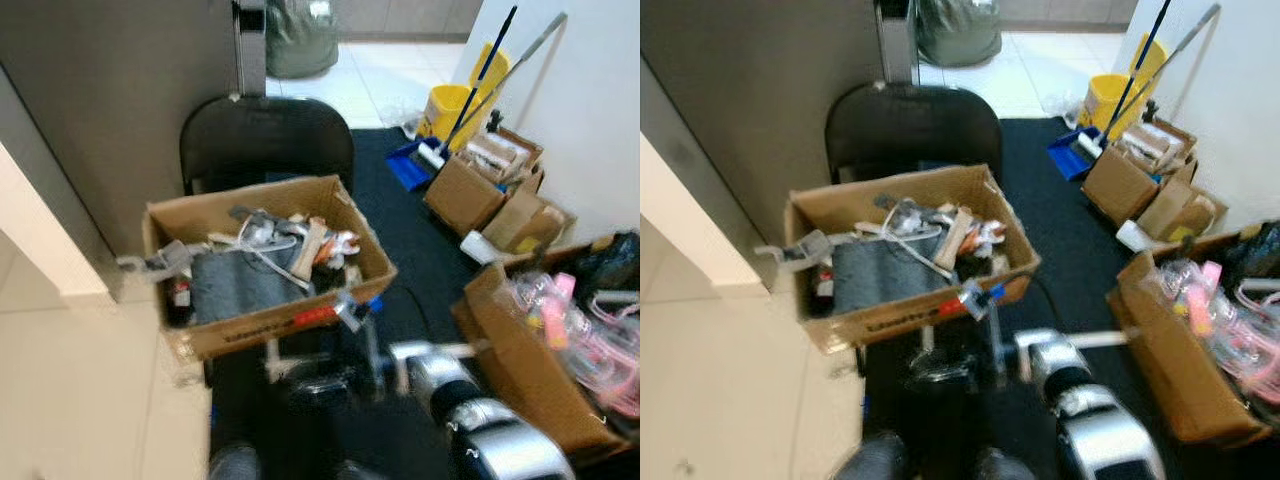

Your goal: Picking trash to rubbish bin

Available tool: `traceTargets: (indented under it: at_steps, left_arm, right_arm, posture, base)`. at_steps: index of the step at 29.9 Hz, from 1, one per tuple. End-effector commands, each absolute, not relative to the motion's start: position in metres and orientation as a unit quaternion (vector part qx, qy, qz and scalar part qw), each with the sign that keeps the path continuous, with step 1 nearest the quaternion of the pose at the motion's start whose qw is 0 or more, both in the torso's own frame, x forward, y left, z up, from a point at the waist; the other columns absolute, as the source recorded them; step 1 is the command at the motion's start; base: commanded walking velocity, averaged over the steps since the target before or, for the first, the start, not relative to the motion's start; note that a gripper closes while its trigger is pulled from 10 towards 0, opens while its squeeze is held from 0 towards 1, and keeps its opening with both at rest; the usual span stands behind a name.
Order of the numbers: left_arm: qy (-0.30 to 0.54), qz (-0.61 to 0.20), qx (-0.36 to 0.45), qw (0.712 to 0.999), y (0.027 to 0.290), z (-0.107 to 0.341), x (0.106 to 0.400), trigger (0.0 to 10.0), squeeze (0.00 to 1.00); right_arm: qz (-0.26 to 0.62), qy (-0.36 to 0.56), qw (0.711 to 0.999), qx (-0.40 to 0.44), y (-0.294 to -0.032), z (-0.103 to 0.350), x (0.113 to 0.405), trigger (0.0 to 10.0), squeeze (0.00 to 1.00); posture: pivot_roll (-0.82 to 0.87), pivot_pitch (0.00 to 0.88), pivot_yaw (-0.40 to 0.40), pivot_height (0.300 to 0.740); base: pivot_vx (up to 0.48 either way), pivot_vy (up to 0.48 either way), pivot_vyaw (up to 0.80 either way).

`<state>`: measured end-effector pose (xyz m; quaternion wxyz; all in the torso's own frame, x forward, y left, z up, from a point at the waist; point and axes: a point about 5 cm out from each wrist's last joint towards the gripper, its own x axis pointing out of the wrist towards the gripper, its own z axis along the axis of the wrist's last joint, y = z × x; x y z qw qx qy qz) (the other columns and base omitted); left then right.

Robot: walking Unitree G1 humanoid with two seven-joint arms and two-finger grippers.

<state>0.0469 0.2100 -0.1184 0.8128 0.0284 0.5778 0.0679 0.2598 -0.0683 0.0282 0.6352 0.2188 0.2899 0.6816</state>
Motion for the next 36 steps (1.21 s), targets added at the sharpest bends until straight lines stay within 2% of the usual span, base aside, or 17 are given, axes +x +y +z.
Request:
traceTargets:
  at_steps: [1, 2, 4, 6, 8, 9, 13, 15, 17, 20, 23, 24, 26, 29, 33, 36]
  left_arm:
    - [0.587, 0.062, 0.027, 0.807, 0.206, -0.12, 0.04, 10.0, 0.0]
    - [0.587, 0.062, 0.027, 0.807, 0.206, -0.12, 0.04, 10.0, 0.0]
    - [0.587, 0.061, 0.027, 0.807, 0.206, -0.12, 0.041, 10.0, 0.0]
    - [0.587, 0.061, 0.027, 0.807, 0.206, -0.12, 0.041, 10.0, 0.0]
    - [0.586, 0.06, 0.028, 0.808, 0.206, -0.12, 0.042, 10.0, 0.0]
    - [0.586, 0.06, 0.028, 0.808, 0.206, -0.12, 0.042, 10.0, 0.0]
    - [0.583, 0.066, 0.035, 0.809, 0.207, -0.119, 0.046, 10.0, 0.0]
    - [0.584, 0.069, 0.036, 0.808, 0.208, -0.119, 0.046, 10.0, 0.0]
    - [0.585, 0.07, 0.037, 0.807, 0.207, -0.119, 0.045, 10.0, 0.0]
    - [0.586, 0.07, 0.038, 0.806, 0.206, -0.12, 0.043, 10.0, 0.0]
    - [0.588, 0.07, 0.037, 0.805, 0.204, -0.12, 0.041, 10.0, 0.0]
    - [0.588, 0.07, 0.037, 0.805, 0.204, -0.12, 0.041, 10.0, 0.0]
    - [0.592, 0.066, 0.035, 0.802, 0.198, -0.121, 0.04, 10.0, 0.0]
    - [0.597, 0.059, 0.037, 0.799, 0.194, -0.122, 0.038, 10.0, 0.0]
    - [0.6, 0.048, 0.046, 0.797, 0.194, -0.122, 0.04, 10.0, 0.0]
    - [0.588, 0.034, 0.068, 0.805, 0.202, -0.12, 0.056, 10.0, 0.0]
  right_arm:
    - [0.647, 0.295, 0.677, 0.19, -0.077, 0.024, 0.265, 10.0, 0.0]
    - [0.647, 0.295, 0.677, 0.19, -0.077, 0.024, 0.265, 10.0, 0.0]
    - [0.599, 0.3, 0.72, 0.179, -0.079, 0.02, 0.271, 10.0, 0.0]
    - [0.599, 0.3, 0.72, 0.179, -0.079, 0.02, 0.271, 10.0, 0.0]
    - [0.56, 0.317, 0.745, 0.174, -0.086, 0.013, 0.271, 10.0, 0.0]
    - [0.56, 0.317, 0.745, 0.174, -0.086, 0.013, 0.271, 10.0, 0.0]
    - [0.427, 0.374, 0.814, 0.123, -0.109, -0.014, 0.263, 10.0, 0.0]
    - [0.402, 0.382, 0.825, 0.115, -0.114, -0.019, 0.262, 10.0, 0.0]
    - [0.334, 0.418, 0.84, 0.088, -0.13, -0.033, 0.252, 10.0, 0.0]
    - [0.247, 0.462, 0.85, 0.062, -0.151, -0.049, 0.238, 10.0, 0.0]
    - [0.199, 0.478, 0.854, 0.049, -0.164, -0.055, 0.231, 10.0, 0.0]
    - [0.199, 0.478, 0.854, 0.049, -0.164, -0.055, 0.231, 10.0, 0.0]
    - [0.137, 0.506, 0.852, 0.019, -0.184, -0.065, 0.215, 10.0, 0.0]
    - [0.092, 0.526, 0.846, 0.004, -0.198, -0.073, 0.201, 10.0, 0.0]
    - [0.053, 0.542, 0.838, -0.005, -0.207, -0.079, 0.188, 10.0, 0.0]
    - [0.022, 0.555, 0.831, -0.021, -0.212, -0.084, 0.177, 10.0, 0.0]
  posture:
    - [0.21, 0.085, -0.066, 0.74]
    - [0.21, 0.085, -0.066, 0.74]
    - [0.21, 0.085, -0.066, 0.74]
    - [0.21, 0.085, -0.066, 0.74]
    - [0.2, 0.076, -0.067, 0.74]
    - [0.2, 0.076, -0.067, 0.74]
    - [0.19, 0.077, -0.07, 0.74]
    - [0.19, 0.077, -0.07, 0.74]
    - [0.19, 0.077, -0.07, 0.74]
    - [0.18, 0.091, -0.074, 0.74]
    - [0.17, 0.102, -0.08, 0.74]
    - [0.17, 0.102, -0.08, 0.74]
    - [0.15, 0.081, -0.073, 0.74]
    - [0.14, 0.061, -0.069, 0.74]
    - [0.12, 0.032, -0.054, 0.74]
    - [0.09, 0.036, -0.049, 0.74]
  base:
    - [0.0, -0.416, 0.0]
    - [0.0, -0.416, 0.0]
    - [0.0, -0.416, 0.0]
    - [0.0, -0.416, 0.0]
    - [0.0, -0.412, 0.0]
    - [0.0, -0.409, 0.0]
    - [0.0, -0.154, 0.0]
    - [0.0, 0.0, 0.0]
    - [0.0, 0.0, -0.31]
    - [0.0, 0.0, -0.73]
    - [0.0, 0.0, -0.8]
    - [0.0, 0.0, -0.8]
    - [0.0, 0.0, -0.8]
    - [0.0, 0.0, -0.8]
    - [0.0, 0.0, -0.8]
    - [0.0, 0.0, -0.8]
